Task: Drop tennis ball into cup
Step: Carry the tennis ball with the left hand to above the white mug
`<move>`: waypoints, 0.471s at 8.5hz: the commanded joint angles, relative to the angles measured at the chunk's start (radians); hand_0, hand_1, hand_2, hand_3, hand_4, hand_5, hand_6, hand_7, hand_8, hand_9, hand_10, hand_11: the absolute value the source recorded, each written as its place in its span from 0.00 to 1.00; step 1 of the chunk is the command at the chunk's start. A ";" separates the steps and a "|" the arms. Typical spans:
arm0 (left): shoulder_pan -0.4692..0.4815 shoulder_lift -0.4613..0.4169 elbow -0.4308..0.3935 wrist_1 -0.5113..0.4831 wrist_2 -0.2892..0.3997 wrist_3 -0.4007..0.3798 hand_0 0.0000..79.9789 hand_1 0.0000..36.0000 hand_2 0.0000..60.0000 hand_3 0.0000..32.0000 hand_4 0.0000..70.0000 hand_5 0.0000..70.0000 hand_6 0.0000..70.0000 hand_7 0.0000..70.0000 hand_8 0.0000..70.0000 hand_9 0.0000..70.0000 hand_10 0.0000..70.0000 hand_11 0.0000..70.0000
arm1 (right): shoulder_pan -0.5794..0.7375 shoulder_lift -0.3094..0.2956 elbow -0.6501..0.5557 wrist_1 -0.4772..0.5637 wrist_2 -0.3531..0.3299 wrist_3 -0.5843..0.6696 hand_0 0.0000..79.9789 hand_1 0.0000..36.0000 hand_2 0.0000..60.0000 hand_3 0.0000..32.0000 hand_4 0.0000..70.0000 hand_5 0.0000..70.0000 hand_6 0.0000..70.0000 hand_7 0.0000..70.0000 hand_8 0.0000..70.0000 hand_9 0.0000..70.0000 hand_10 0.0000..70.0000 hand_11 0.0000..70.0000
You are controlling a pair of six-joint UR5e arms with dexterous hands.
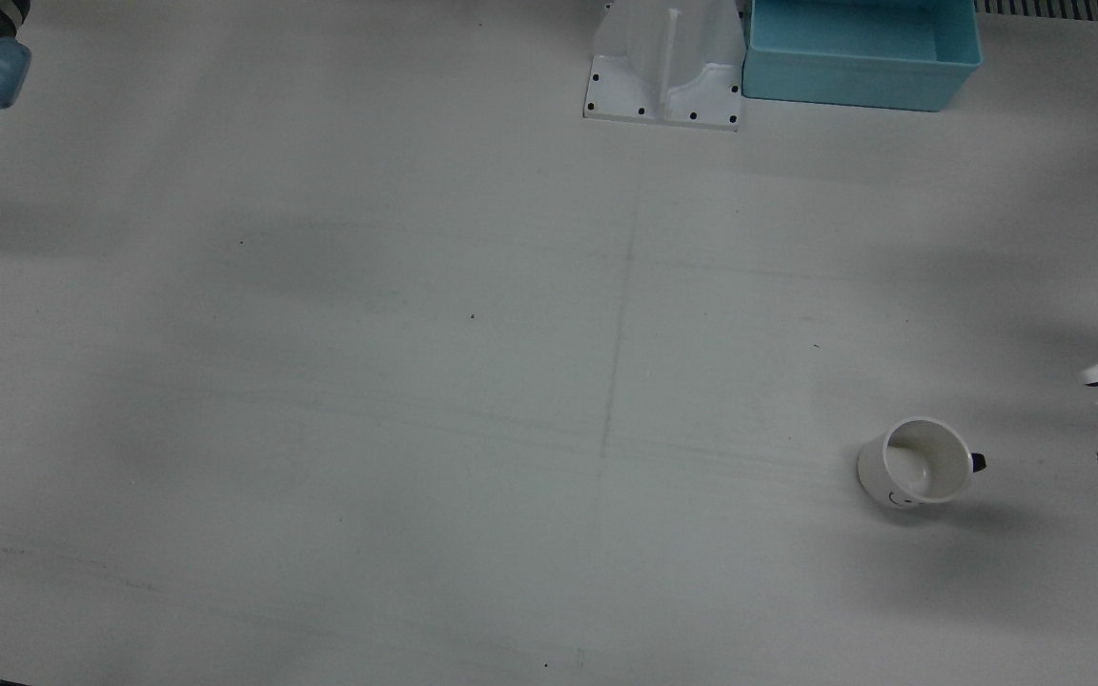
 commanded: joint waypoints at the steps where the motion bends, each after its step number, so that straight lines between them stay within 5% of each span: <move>1: 0.114 -0.002 0.009 0.003 -0.022 0.011 0.89 1.00 1.00 0.00 0.99 0.34 0.50 1.00 0.90 1.00 1.00 1.00 | 0.000 0.000 0.000 0.000 0.000 0.000 0.00 0.00 0.00 0.00 0.00 0.00 0.00 0.00 0.00 0.00 0.00 0.00; 4: 0.126 -0.002 0.027 -0.020 -0.027 0.037 0.97 1.00 1.00 0.00 0.95 0.34 0.49 1.00 0.88 1.00 1.00 1.00 | -0.001 0.000 0.000 0.000 0.000 0.000 0.00 0.00 0.00 0.00 0.00 0.00 0.00 0.00 0.00 0.00 0.00 0.00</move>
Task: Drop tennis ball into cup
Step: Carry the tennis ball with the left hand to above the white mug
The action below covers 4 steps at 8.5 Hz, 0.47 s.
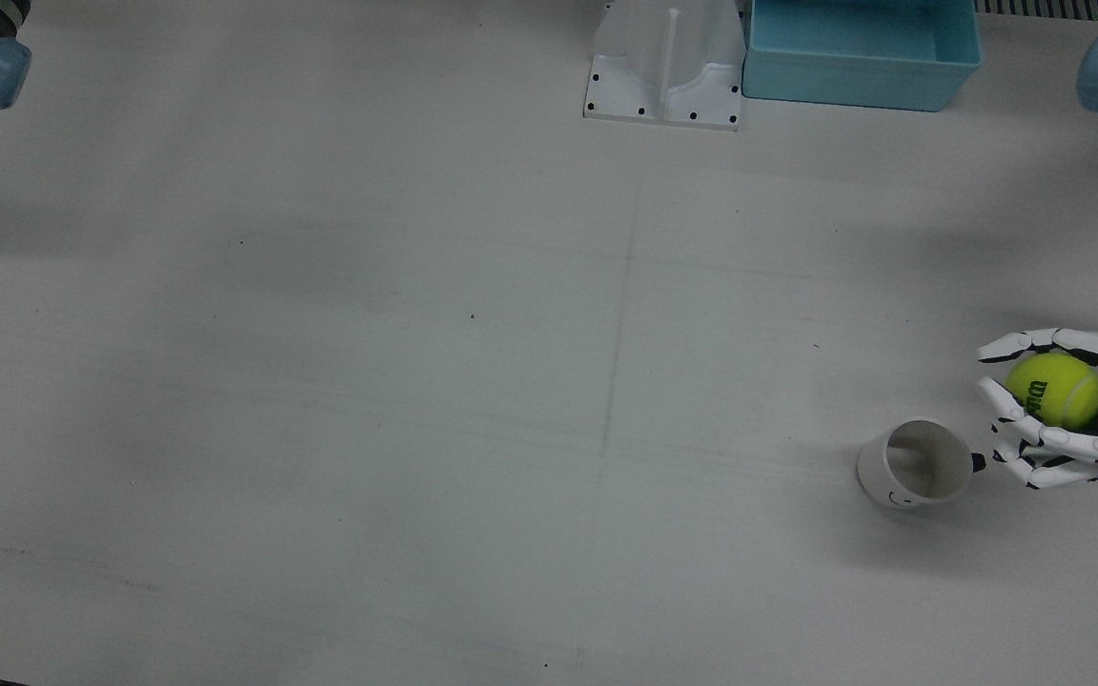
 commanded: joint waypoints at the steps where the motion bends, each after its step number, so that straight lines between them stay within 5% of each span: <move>1: 0.035 0.001 0.012 -0.014 -0.028 0.011 1.00 1.00 1.00 0.00 0.93 0.34 0.49 1.00 0.87 1.00 1.00 1.00 | 0.001 0.000 0.000 0.000 0.000 0.000 0.00 0.00 0.00 0.00 0.00 0.00 0.00 0.00 0.00 0.00 0.00 0.00; 4: 0.057 -0.008 0.065 -0.045 -0.047 0.009 1.00 1.00 1.00 0.00 0.90 0.34 0.48 1.00 0.84 1.00 1.00 1.00 | 0.001 0.000 0.000 0.000 0.000 0.000 0.00 0.00 0.00 0.00 0.00 0.00 0.00 0.00 0.00 0.00 0.00 0.00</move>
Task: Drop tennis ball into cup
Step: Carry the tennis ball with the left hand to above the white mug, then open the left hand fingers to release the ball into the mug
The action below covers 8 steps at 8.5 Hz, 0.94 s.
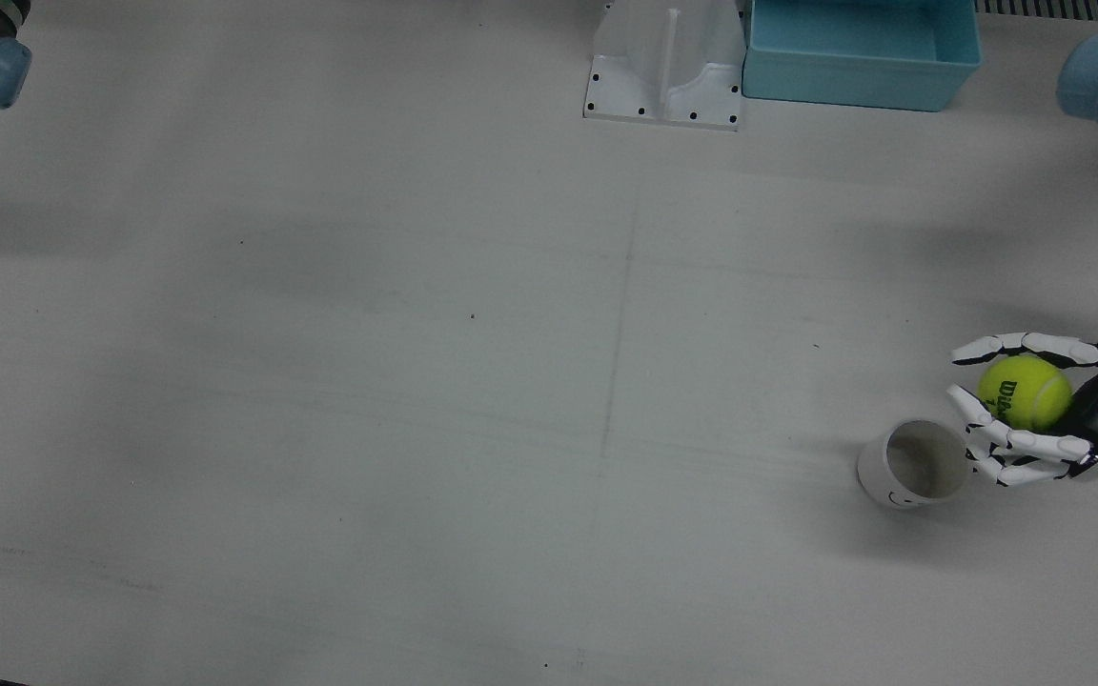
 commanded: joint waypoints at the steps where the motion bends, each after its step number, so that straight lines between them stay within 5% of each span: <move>1: 0.011 -0.009 0.043 -0.030 -0.014 -0.001 1.00 1.00 1.00 0.00 0.89 0.34 0.47 1.00 0.83 1.00 1.00 1.00 | 0.001 0.000 0.000 0.000 0.000 0.000 0.00 0.00 0.00 0.00 0.00 0.00 0.00 0.00 0.00 0.00 0.00 0.00; 3: 0.011 -0.007 0.059 -0.082 -0.012 -0.002 0.99 1.00 1.00 0.00 0.82 0.31 0.44 1.00 0.76 1.00 0.97 1.00 | 0.001 0.000 0.000 0.000 0.000 0.000 0.00 0.00 0.00 0.00 0.00 0.00 0.00 0.00 0.00 0.00 0.00 0.00; 4: 0.011 -0.007 0.081 -0.122 -0.012 -0.010 0.91 1.00 1.00 0.00 0.73 0.27 0.37 1.00 0.65 0.97 0.81 1.00 | -0.001 0.000 0.000 0.000 0.000 0.000 0.00 0.00 0.00 0.00 0.00 0.00 0.00 0.00 0.00 0.00 0.00 0.00; 5: 0.011 -0.007 0.085 -0.133 -0.011 -0.010 0.97 1.00 0.77 0.00 0.50 0.21 0.25 0.70 0.39 0.62 0.50 0.74 | 0.001 0.000 0.000 0.000 0.000 0.000 0.00 0.00 0.00 0.00 0.00 0.00 0.00 0.00 0.00 0.00 0.00 0.00; 6: 0.011 -0.006 0.086 -0.136 -0.009 -0.011 0.87 1.00 0.57 0.00 0.30 0.16 0.14 0.38 0.16 0.28 0.17 0.29 | 0.001 0.000 0.000 0.000 0.000 0.000 0.00 0.00 0.00 0.00 0.00 0.00 0.00 0.00 0.00 0.00 0.00 0.00; 8: 0.011 -0.006 0.086 -0.139 -0.011 -0.010 0.77 0.99 0.63 0.00 0.22 0.13 0.09 0.18 0.07 0.13 0.07 0.14 | 0.001 0.000 0.000 0.000 0.000 0.000 0.00 0.00 0.00 0.00 0.00 0.00 0.00 0.00 0.00 0.00 0.00 0.00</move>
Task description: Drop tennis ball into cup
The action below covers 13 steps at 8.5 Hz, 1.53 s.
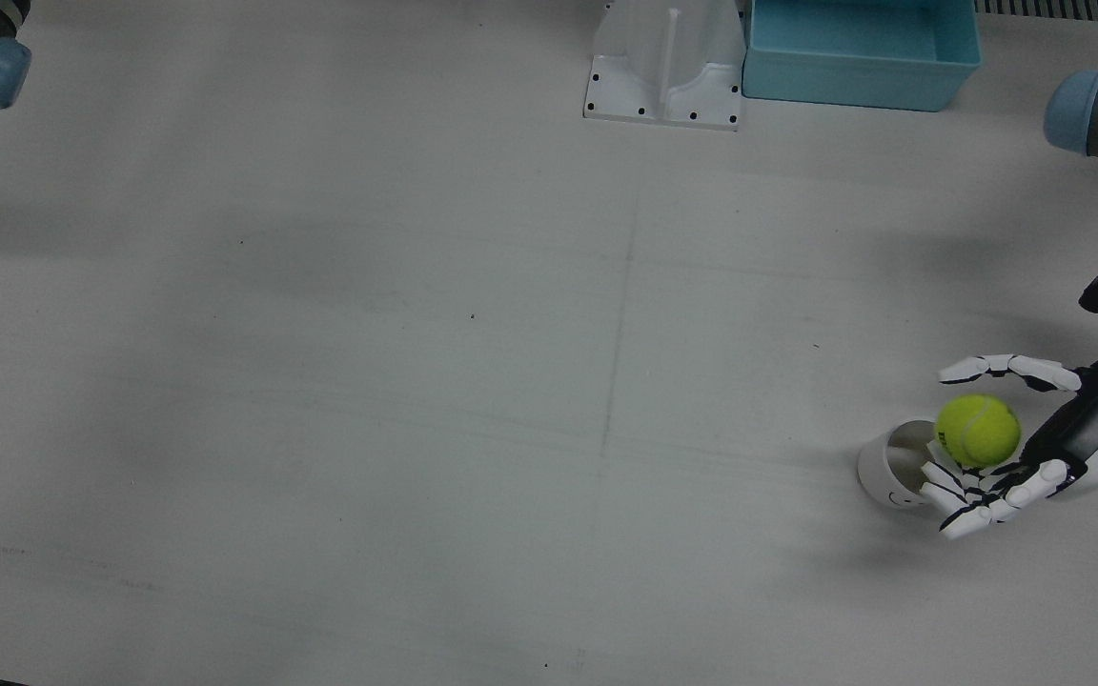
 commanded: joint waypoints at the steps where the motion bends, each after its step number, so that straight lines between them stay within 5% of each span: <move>1: 0.002 0.002 0.003 -0.011 0.000 0.001 0.76 0.99 0.66 0.00 0.20 0.13 0.08 0.15 0.05 0.10 0.06 0.12 | -0.001 0.000 0.000 0.000 0.000 0.000 0.00 0.00 0.00 0.00 0.00 0.00 0.00 0.00 0.00 0.00 0.00 0.00; 4: 0.000 0.005 -0.003 -0.013 0.006 -0.006 0.76 1.00 0.68 0.00 0.19 0.13 0.08 0.14 0.04 0.09 0.05 0.12 | -0.001 0.000 0.000 0.000 0.000 0.000 0.00 0.00 0.00 0.00 0.00 0.00 0.00 0.00 0.00 0.00 0.00 0.00; 5: -0.008 0.007 -0.017 -0.002 0.009 -0.068 0.76 1.00 0.69 0.00 0.19 0.13 0.08 0.15 0.04 0.09 0.06 0.12 | -0.001 0.000 0.000 0.000 0.000 0.000 0.00 0.00 0.00 0.00 0.00 0.00 0.00 0.00 0.00 0.00 0.00 0.00; 7: -0.200 0.008 -0.056 0.036 0.027 -0.078 0.75 1.00 0.72 0.00 0.16 0.13 0.07 0.11 0.02 0.05 0.05 0.12 | -0.001 0.000 0.000 0.000 0.000 0.000 0.00 0.00 0.00 0.00 0.00 0.00 0.00 0.00 0.00 0.00 0.00 0.00; 9: -0.334 0.004 -0.045 0.070 0.040 -0.043 0.75 1.00 0.80 0.00 0.01 0.13 0.05 0.02 0.00 0.00 0.03 0.10 | -0.001 0.000 0.000 0.000 0.000 0.000 0.00 0.00 0.00 0.00 0.00 0.00 0.00 0.00 0.00 0.00 0.00 0.00; 13: -0.410 0.046 -0.062 0.092 0.043 -0.041 0.76 1.00 0.81 0.00 0.00 0.14 0.02 0.00 0.00 0.00 0.00 0.04 | 0.000 0.000 0.000 0.000 0.000 0.000 0.00 0.00 0.00 0.00 0.00 0.00 0.00 0.00 0.00 0.00 0.00 0.00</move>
